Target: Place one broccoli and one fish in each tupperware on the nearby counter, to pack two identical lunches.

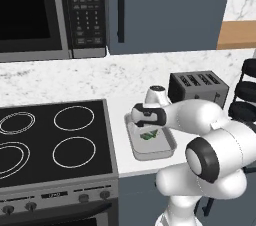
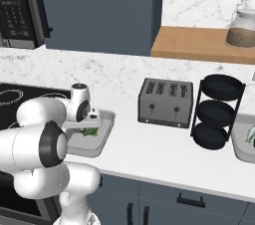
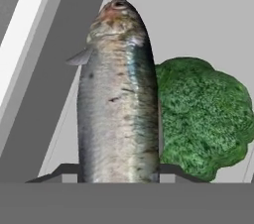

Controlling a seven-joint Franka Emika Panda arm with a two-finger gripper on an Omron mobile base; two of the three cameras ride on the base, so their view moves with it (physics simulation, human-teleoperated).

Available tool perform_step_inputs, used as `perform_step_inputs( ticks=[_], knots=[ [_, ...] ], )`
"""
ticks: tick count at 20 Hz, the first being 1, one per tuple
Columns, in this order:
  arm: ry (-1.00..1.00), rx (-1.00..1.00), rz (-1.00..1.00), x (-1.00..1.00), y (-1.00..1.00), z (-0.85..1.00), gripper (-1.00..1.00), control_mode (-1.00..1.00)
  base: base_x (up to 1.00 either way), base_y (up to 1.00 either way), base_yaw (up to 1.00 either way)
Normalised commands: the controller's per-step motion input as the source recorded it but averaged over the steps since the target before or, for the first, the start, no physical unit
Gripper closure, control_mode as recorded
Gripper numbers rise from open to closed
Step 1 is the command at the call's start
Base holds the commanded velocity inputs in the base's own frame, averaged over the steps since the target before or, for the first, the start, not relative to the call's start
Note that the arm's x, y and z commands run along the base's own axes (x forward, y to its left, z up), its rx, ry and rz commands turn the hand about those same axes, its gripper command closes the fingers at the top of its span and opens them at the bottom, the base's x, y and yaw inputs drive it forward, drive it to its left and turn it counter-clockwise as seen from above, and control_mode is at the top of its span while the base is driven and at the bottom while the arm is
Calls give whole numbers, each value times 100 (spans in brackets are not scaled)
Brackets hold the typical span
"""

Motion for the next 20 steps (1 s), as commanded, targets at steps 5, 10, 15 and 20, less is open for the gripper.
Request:
perform_step_inputs(
  ticks=[5, 10, 15, 20],
  knots=[
    [-3, 0, 1, -21, 0, 1, 100, -100, 0, 0, 0],
    [-4, 0, 8, -43, 1, 1, 100, -100, 0, 0, 0],
    [-4, 0, 12, 16, 0, 1, 100, -100, 0, 0, 0],
    [6, 0, 17, 5, 1, -25, 100, -100, 0, 0, 0]
  ],
)
